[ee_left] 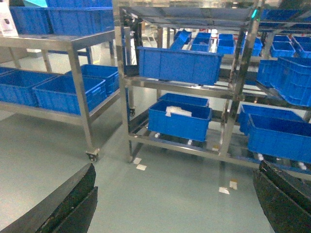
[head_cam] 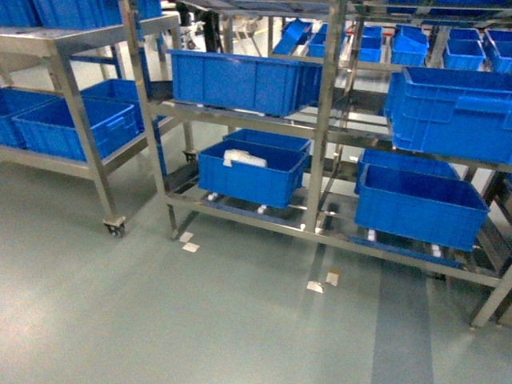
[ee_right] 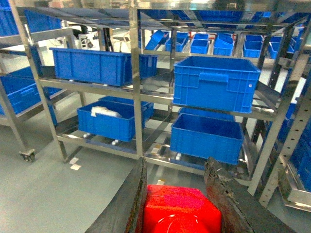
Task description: Pick red block from blue box to shelf
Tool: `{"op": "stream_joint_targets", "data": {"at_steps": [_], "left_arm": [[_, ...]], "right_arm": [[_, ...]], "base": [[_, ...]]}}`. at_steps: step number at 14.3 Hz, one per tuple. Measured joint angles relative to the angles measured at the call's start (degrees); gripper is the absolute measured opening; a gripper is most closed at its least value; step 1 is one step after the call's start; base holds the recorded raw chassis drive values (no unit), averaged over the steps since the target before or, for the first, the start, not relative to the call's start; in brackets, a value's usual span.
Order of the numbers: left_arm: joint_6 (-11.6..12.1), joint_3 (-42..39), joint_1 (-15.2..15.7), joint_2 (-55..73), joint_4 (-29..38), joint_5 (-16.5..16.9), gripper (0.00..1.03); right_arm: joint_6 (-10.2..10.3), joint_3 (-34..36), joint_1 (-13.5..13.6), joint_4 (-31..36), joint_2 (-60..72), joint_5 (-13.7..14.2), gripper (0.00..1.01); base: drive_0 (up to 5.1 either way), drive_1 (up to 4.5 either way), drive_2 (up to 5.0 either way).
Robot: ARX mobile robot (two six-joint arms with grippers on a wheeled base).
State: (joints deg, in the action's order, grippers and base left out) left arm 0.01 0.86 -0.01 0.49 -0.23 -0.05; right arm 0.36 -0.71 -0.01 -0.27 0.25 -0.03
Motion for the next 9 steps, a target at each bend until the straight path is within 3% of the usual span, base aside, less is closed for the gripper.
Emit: {"op": "stream_joint_targets", "data": {"at_steps": [9], "left_arm": [[0.0, 0.0, 0.0, 0.0, 0.0, 0.0, 0.98]], "right_arm": [[0.0, 0.0, 0.0, 0.0, 0.0, 0.0, 0.29]], "base": [[-1.5, -1.55, -1.5]]}}
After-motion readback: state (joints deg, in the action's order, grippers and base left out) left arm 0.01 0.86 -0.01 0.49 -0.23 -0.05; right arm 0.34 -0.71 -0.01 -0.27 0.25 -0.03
